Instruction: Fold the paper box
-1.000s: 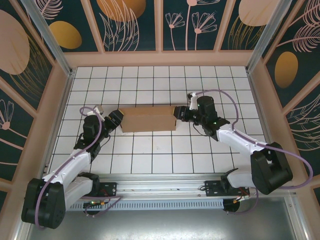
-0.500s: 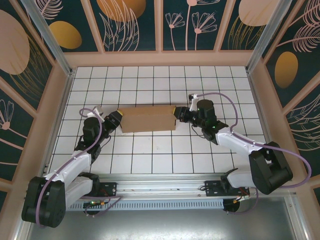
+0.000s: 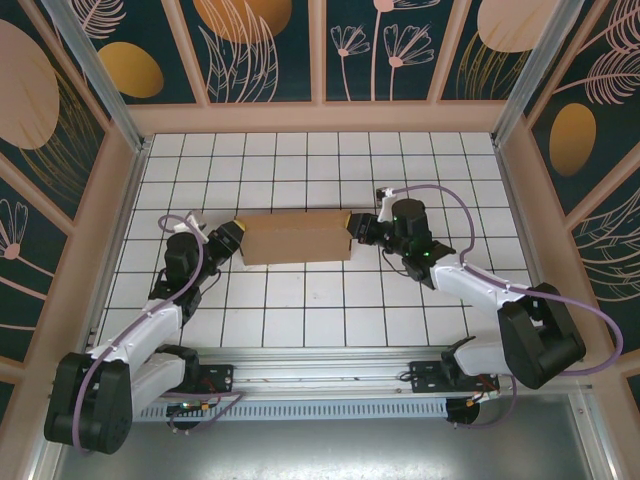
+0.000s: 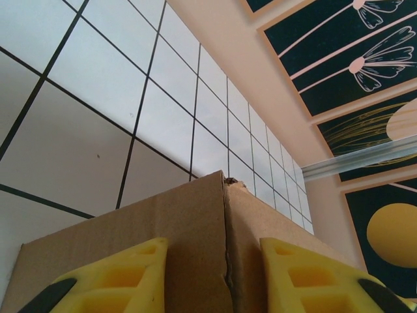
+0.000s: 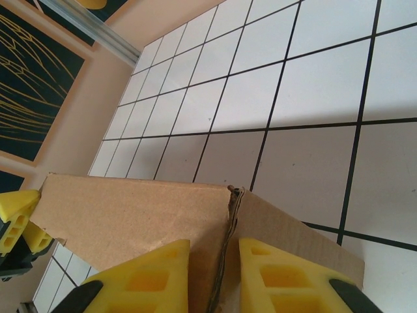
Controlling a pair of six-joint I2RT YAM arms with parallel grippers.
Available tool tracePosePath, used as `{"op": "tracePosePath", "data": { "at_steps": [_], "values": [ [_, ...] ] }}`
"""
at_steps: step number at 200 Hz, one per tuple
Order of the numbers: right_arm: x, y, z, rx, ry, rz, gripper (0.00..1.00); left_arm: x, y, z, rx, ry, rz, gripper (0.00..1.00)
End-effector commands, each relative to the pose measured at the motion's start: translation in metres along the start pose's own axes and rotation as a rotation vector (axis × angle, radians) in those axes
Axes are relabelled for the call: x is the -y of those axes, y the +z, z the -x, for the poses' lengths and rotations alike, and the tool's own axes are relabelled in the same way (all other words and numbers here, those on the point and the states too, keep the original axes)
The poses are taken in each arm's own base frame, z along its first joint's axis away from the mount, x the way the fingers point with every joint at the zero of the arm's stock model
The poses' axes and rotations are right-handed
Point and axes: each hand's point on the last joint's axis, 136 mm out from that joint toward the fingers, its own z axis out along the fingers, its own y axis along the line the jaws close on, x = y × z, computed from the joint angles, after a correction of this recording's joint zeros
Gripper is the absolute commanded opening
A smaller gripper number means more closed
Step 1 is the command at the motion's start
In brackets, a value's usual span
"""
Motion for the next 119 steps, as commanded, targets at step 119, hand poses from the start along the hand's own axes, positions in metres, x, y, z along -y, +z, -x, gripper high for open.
{"op": "tracePosePath", "data": {
  "at_steps": [119],
  "values": [
    [-0.027,0.001,0.026,-0.049,-0.030,0.016,0.23,0.056,0.025,-0.020,-0.187,0.054,-0.107,0.27]
  ]
}}
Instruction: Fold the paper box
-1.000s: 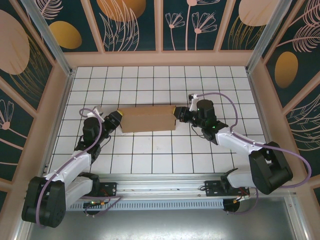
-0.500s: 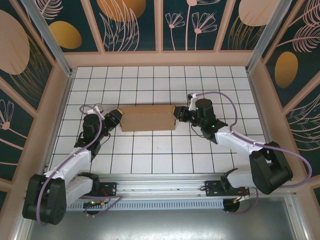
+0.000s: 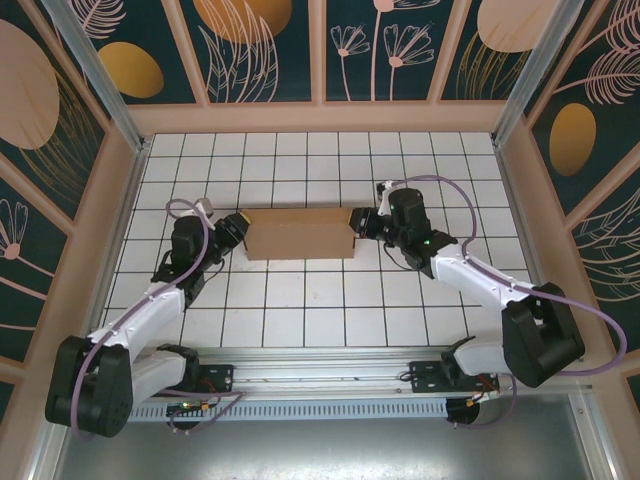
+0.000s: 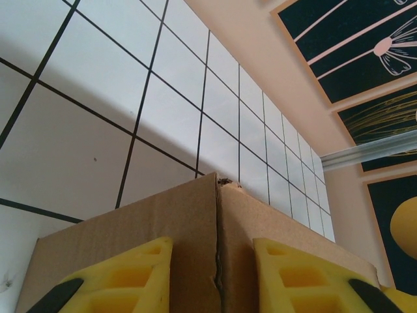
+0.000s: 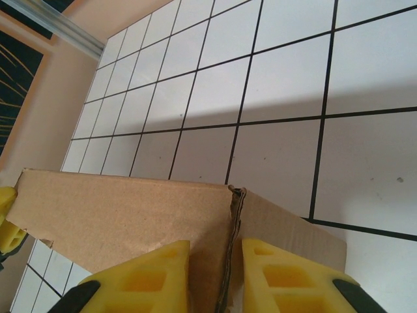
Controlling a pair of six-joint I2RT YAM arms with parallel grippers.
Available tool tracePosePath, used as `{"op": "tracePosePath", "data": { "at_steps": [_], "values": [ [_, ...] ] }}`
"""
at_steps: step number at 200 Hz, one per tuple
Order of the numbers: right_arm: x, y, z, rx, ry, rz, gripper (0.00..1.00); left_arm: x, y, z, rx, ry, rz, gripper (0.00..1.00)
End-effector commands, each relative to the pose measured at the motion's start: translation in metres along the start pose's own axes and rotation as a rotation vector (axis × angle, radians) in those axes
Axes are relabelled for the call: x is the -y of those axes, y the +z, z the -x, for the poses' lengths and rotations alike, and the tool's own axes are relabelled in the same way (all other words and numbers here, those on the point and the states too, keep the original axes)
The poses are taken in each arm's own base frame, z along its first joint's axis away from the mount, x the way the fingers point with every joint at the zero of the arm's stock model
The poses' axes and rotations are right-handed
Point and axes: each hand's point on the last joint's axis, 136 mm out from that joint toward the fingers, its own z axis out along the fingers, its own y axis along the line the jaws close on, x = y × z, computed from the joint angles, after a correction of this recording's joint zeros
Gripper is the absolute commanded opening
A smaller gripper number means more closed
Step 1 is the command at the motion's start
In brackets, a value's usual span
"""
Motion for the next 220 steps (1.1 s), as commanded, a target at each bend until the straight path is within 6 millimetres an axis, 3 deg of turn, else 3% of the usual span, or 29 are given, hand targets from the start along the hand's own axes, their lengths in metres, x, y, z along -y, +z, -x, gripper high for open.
{"op": "tracePosePath", "data": {
  "at_steps": [1,30,60,87,140,220],
  "values": [
    [-0.031,-0.001,0.015,-0.002,-0.047,0.116,0.23,0.044,0.006,-0.022,-0.135,0.026,-0.163,0.27],
    [-0.032,-0.002,0.036,0.032,-0.040,0.138,0.23,0.053,0.020,-0.013,-0.124,0.014,-0.187,0.27],
    [-0.037,-0.004,0.058,0.078,-0.071,0.156,0.24,0.075,0.028,0.004,-0.095,0.040,-0.231,0.27],
    [-0.028,-0.007,0.067,0.131,-0.095,0.169,0.24,0.083,0.033,0.016,-0.048,0.107,-0.241,0.27],
    [-0.002,-0.008,0.023,0.166,-0.130,0.240,0.25,0.049,0.027,-0.014,-0.011,0.103,-0.245,0.26],
    [-0.007,-0.034,-0.019,0.215,-0.211,0.255,0.26,0.028,-0.003,-0.043,-0.014,0.143,-0.181,0.36]
  ]
}}
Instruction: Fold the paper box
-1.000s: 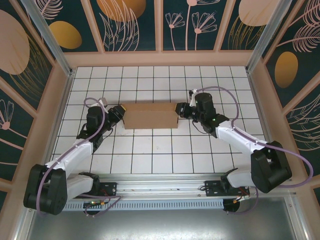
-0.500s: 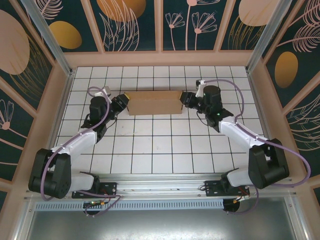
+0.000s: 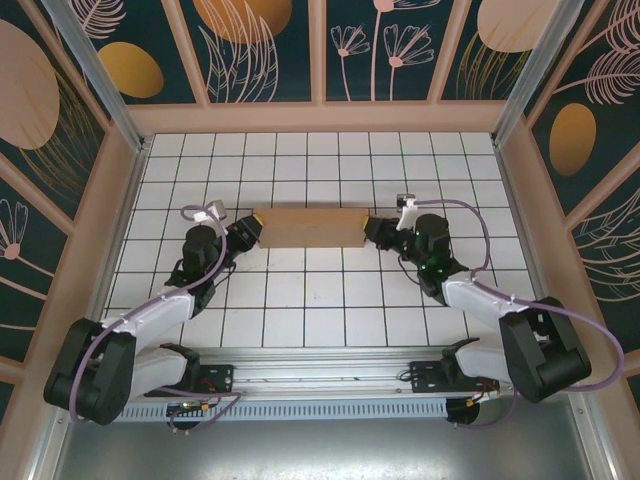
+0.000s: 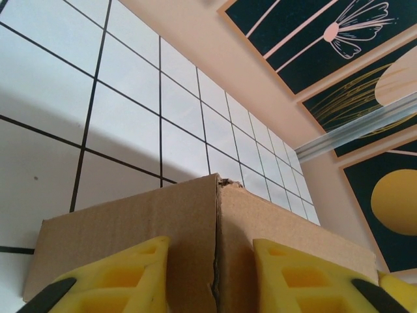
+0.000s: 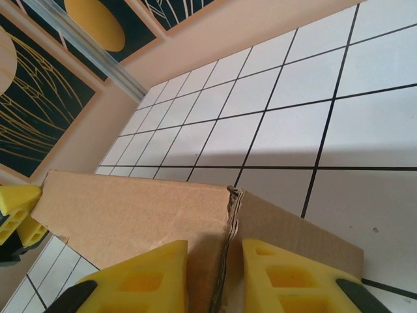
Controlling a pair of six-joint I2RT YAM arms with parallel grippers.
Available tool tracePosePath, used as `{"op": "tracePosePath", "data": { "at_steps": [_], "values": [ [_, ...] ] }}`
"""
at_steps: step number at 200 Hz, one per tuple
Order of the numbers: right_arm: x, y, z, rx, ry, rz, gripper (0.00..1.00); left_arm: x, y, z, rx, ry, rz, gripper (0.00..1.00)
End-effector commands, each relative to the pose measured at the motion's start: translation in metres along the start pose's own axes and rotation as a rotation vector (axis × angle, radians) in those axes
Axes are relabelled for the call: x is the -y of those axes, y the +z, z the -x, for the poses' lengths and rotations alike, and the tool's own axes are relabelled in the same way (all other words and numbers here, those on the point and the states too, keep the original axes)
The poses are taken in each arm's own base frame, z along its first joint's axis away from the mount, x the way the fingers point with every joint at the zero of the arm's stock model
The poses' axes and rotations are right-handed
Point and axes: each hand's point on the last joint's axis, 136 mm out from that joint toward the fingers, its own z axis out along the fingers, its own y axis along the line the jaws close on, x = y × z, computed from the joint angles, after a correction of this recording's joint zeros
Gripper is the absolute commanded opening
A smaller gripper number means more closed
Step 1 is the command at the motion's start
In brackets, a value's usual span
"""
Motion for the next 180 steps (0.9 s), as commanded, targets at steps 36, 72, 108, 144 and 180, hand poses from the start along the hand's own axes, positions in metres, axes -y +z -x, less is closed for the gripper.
{"op": "tracePosePath", "data": {
  "at_steps": [36,72,108,144,180],
  "values": [
    [-0.030,-0.012,-0.033,-0.016,-0.100,0.106,0.26,0.002,-0.020,-0.033,-0.065,0.023,-0.040,0.36],
    [-0.027,-0.014,-0.046,-0.031,-0.128,0.088,0.26,-0.008,-0.026,-0.045,-0.089,0.025,-0.024,0.37],
    [-0.032,-0.025,-0.059,-0.028,-0.125,0.077,0.29,-0.020,-0.036,-0.055,-0.113,0.011,0.020,0.45],
    [-0.035,-0.035,-0.062,-0.013,-0.100,0.079,0.33,-0.026,-0.049,-0.059,-0.109,-0.002,0.035,0.59],
    [-0.032,-0.037,-0.067,-0.030,-0.087,0.064,0.34,-0.043,-0.053,-0.075,-0.163,-0.029,0.085,0.61]
  ]
}}
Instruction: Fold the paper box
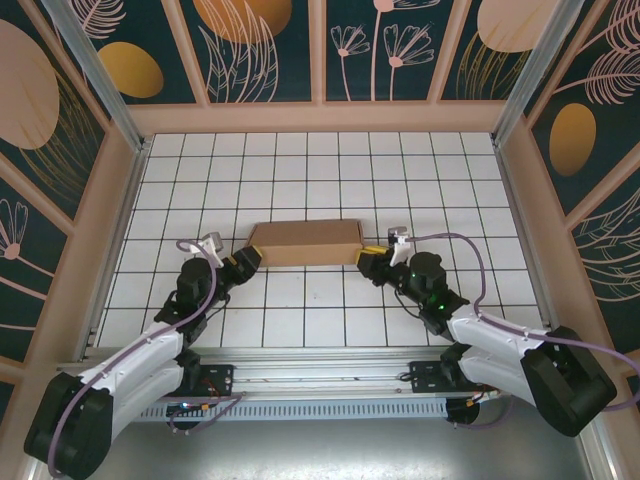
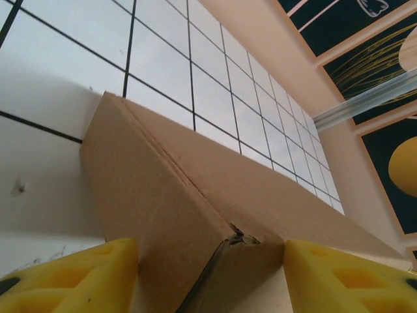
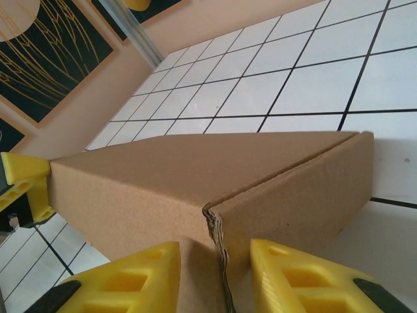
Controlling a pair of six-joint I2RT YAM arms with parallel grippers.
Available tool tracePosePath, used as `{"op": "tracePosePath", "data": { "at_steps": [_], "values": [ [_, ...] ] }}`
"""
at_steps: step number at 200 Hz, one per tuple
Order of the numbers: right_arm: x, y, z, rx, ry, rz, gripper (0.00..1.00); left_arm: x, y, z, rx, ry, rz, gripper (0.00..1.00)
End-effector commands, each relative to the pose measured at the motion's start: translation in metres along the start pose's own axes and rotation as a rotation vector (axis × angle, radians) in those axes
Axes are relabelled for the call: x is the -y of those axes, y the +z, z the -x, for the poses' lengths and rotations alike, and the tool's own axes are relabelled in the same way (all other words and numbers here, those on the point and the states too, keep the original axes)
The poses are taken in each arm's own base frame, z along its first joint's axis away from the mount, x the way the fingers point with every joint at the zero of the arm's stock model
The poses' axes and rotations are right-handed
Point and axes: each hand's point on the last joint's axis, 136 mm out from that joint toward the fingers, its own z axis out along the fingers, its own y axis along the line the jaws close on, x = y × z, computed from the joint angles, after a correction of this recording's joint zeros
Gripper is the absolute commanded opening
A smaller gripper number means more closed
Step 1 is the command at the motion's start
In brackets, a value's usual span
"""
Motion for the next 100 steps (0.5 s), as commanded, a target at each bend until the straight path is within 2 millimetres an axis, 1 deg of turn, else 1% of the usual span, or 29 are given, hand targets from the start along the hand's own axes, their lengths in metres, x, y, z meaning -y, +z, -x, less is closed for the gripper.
{"op": "tracePosePath", "data": {
  "at_steps": [1,18,27,39,49,61,77,100],
  "values": [
    [-0.007,-0.002,-0.004,-0.013,0.019,0.027,0.34,-0.014,-0.002,-0.026,-0.098,-0.023,0.036,0.61],
    [-0.001,0.000,-0.012,-0.047,0.043,-0.001,0.38,-0.020,-0.001,-0.026,-0.104,-0.014,0.073,0.63],
    [0.002,0.001,-0.015,-0.061,0.055,-0.015,0.43,-0.021,-0.001,-0.025,-0.110,-0.011,0.091,0.65],
    [0.006,0.000,-0.017,-0.069,0.074,-0.036,0.49,-0.020,0.001,-0.024,-0.125,-0.007,0.108,0.67],
    [0.008,0.000,-0.017,-0.069,0.085,-0.051,0.52,-0.016,0.003,-0.023,-0.141,0.000,0.114,0.68],
    [0.013,0.000,-0.015,-0.073,0.105,-0.090,0.54,-0.012,0.005,-0.020,-0.158,0.018,0.122,0.69],
    [0.016,0.005,-0.011,-0.105,0.127,-0.119,0.54,-0.006,0.007,-0.014,-0.166,0.050,0.141,0.71],
    [0.024,0.018,-0.009,-0.191,0.188,-0.161,0.53,-0.013,0.014,-0.004,-0.168,0.101,0.225,0.71]
  ]
}}
